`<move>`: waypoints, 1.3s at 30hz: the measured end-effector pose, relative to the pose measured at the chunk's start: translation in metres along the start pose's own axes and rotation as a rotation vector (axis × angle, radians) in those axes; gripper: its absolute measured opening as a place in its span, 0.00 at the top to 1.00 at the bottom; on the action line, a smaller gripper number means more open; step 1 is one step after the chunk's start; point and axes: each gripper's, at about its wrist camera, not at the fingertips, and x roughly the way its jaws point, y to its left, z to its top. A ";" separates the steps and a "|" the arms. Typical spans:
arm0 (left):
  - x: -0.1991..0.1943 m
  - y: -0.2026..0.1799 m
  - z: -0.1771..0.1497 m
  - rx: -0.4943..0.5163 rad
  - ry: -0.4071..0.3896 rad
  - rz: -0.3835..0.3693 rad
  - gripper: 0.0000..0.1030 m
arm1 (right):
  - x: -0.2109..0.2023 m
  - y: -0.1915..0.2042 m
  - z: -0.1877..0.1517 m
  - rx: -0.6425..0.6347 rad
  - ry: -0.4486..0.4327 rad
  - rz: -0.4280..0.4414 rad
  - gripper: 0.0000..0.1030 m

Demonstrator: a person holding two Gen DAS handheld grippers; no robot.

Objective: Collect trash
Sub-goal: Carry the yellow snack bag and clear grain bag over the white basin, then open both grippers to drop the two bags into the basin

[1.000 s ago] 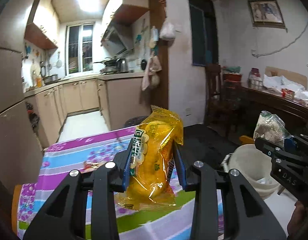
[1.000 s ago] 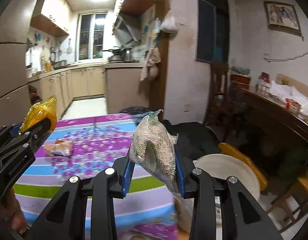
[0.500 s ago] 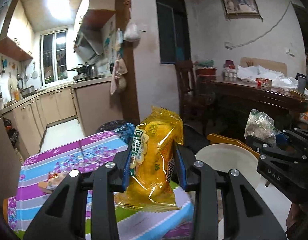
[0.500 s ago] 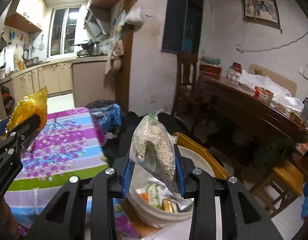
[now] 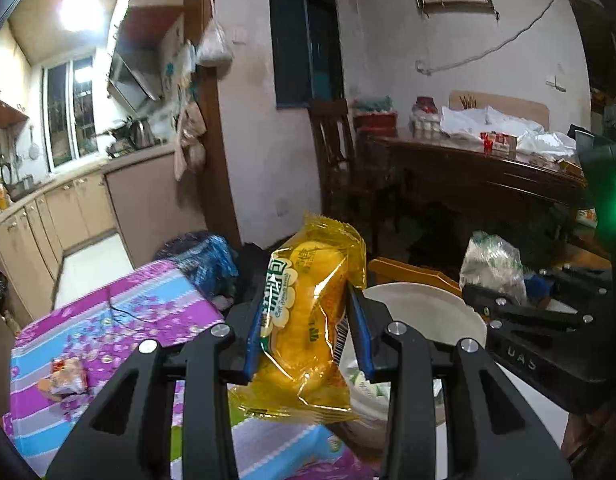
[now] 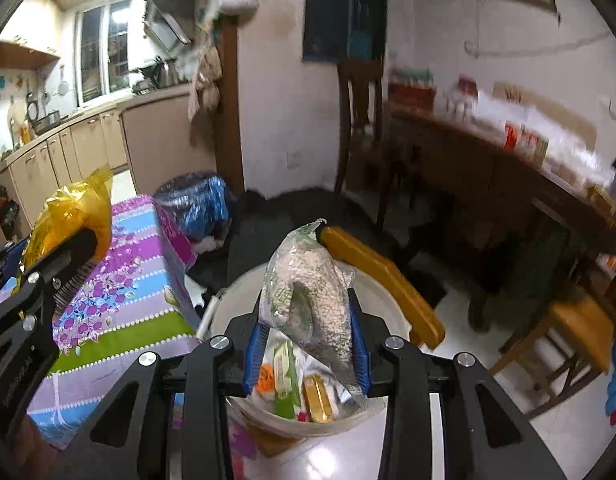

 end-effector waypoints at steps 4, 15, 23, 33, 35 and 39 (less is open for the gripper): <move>0.036 -0.008 0.004 -0.018 0.102 -0.068 0.67 | 0.031 -0.026 0.004 0.062 0.111 0.063 0.64; 0.128 -0.037 -0.020 -0.015 0.343 -0.169 0.67 | 0.106 -0.063 -0.006 0.114 0.306 0.105 0.64; 0.148 -0.047 -0.035 0.007 0.389 -0.162 0.67 | 0.131 -0.078 -0.028 0.134 0.339 0.106 0.64; 0.153 -0.050 -0.035 0.022 0.391 -0.155 0.67 | 0.139 -0.073 -0.029 0.132 0.340 0.107 0.64; 0.153 -0.050 -0.035 0.021 0.391 -0.155 0.67 | 0.140 -0.073 -0.029 0.133 0.340 0.109 0.64; 0.155 -0.051 -0.036 0.026 0.394 -0.155 0.67 | 0.142 -0.072 -0.028 0.134 0.339 0.108 0.64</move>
